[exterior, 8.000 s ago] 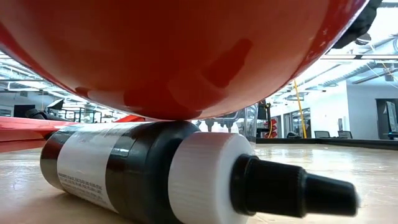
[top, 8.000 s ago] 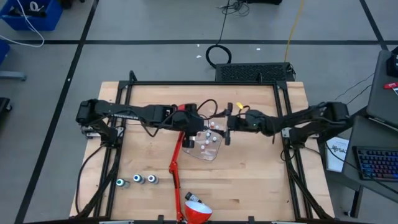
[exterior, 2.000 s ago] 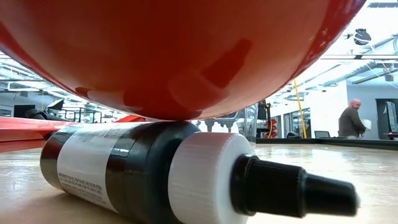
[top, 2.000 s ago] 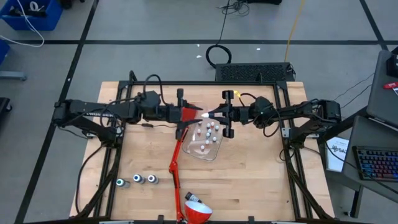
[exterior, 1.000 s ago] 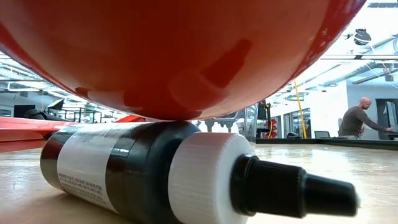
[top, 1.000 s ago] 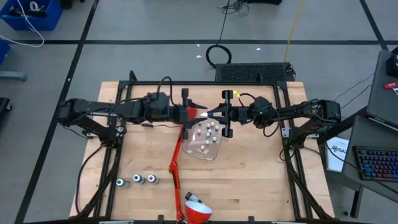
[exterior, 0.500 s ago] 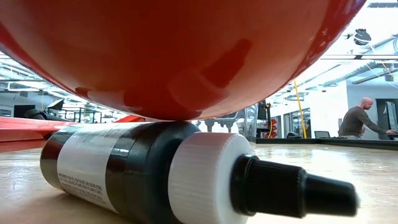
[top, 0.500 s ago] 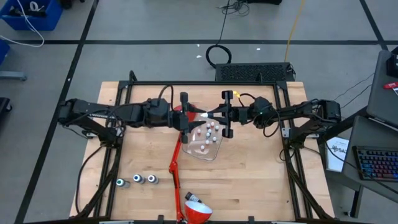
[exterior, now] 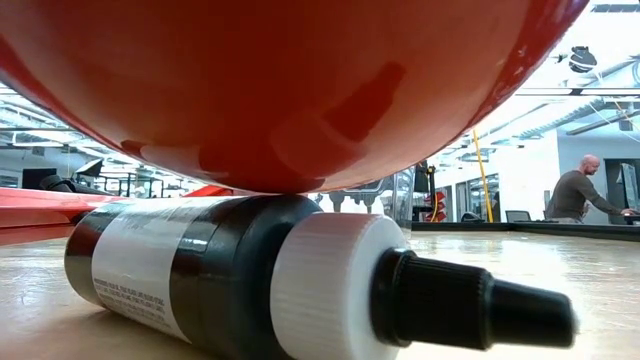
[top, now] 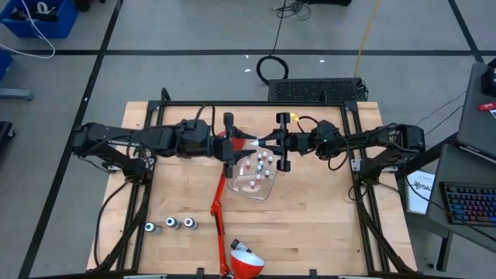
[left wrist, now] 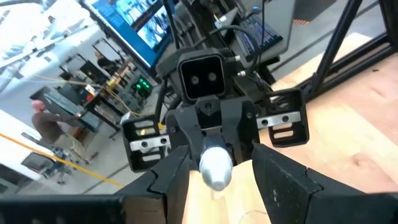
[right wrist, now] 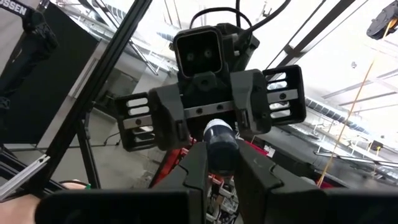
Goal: Pick & Place food coloring
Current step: Put the small purple food coloring bottle into the transparent bin
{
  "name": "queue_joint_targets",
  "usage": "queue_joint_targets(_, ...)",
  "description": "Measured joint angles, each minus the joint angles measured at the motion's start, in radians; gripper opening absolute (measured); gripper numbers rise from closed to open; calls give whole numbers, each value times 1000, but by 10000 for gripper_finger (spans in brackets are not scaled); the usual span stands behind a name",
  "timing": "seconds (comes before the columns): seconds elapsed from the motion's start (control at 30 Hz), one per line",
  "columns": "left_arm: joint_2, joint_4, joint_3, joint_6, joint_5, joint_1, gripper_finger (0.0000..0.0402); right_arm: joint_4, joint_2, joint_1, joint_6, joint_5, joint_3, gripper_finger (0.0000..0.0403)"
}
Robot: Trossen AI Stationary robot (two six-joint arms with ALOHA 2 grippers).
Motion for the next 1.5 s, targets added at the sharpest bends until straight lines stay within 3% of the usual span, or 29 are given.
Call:
queue_joint_targets(0.8, 10, -24, 8, -51, 36, 37, 175, 4, 0, 0, 0, 0, 0, 40)
queue_joint_targets(0.93, 11, -24, 8, -40, 40, 38, 151, 4, 0, 0, 0, 0, 0, 40)
queue_joint_targets(1.17, 11, -19, 8, -37, 86, 38, 57, 4, -1, 0, 0, -4, 0, 40)
queue_joint_targets(1.4, 11, -35, 8, -50, 26, 35, 56, -13, -1, -1, 48, 1, 0, 40)
queue_joint_targets(1.5, -3, -170, 43, -85, -73, 8, 56, -71, 0, -1, 86, 18, 0, 74)
